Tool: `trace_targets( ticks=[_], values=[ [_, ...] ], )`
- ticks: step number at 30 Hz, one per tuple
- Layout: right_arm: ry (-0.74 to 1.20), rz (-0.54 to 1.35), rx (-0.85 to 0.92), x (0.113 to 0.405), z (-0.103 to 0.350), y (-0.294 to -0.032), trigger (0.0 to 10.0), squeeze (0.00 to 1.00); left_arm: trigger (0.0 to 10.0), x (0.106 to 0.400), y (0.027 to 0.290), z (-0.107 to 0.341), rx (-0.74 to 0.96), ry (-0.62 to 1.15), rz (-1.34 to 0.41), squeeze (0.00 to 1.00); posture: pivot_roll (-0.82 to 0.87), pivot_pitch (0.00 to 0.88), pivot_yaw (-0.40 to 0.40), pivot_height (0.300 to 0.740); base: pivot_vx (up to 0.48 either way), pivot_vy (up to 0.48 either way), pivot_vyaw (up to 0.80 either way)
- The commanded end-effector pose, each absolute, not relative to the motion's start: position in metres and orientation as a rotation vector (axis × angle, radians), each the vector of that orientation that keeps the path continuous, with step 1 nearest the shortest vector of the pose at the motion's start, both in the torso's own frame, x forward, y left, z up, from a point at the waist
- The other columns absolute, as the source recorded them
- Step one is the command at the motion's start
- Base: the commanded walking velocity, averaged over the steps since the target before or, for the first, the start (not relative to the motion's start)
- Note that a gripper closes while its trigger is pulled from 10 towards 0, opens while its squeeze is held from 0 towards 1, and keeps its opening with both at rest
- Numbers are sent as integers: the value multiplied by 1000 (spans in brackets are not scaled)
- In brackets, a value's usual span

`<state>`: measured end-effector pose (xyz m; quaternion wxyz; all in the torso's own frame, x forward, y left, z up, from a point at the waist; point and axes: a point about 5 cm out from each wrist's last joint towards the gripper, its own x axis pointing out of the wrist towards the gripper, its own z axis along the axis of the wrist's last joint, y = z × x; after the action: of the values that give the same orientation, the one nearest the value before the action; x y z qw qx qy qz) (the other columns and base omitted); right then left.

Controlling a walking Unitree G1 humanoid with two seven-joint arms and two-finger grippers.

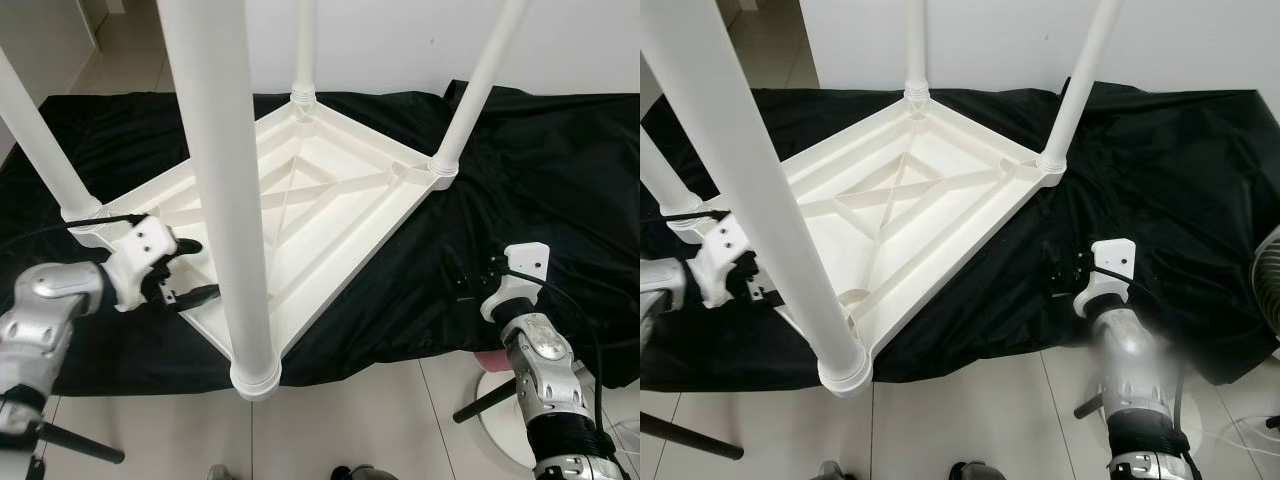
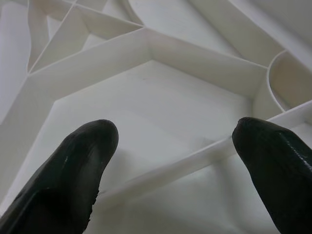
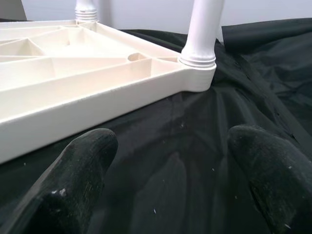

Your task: Building children table

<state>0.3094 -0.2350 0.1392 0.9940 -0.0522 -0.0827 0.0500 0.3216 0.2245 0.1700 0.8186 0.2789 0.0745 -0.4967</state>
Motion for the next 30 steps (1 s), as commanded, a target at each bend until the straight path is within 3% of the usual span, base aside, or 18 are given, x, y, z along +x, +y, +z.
trace_targets(
  ticks=[1,30],
  values=[
    [-162,108,-106,310,140,-234,10000,0,10000,313,220,159,622,248,-1243,0,-64,82,1,740,0,0,0],
    [-160,124,-110,315,141,-232,10000,0,10000,313,241,151,714,330,-1265,0,-45,74,0,740,0,0,0]
  ],
)
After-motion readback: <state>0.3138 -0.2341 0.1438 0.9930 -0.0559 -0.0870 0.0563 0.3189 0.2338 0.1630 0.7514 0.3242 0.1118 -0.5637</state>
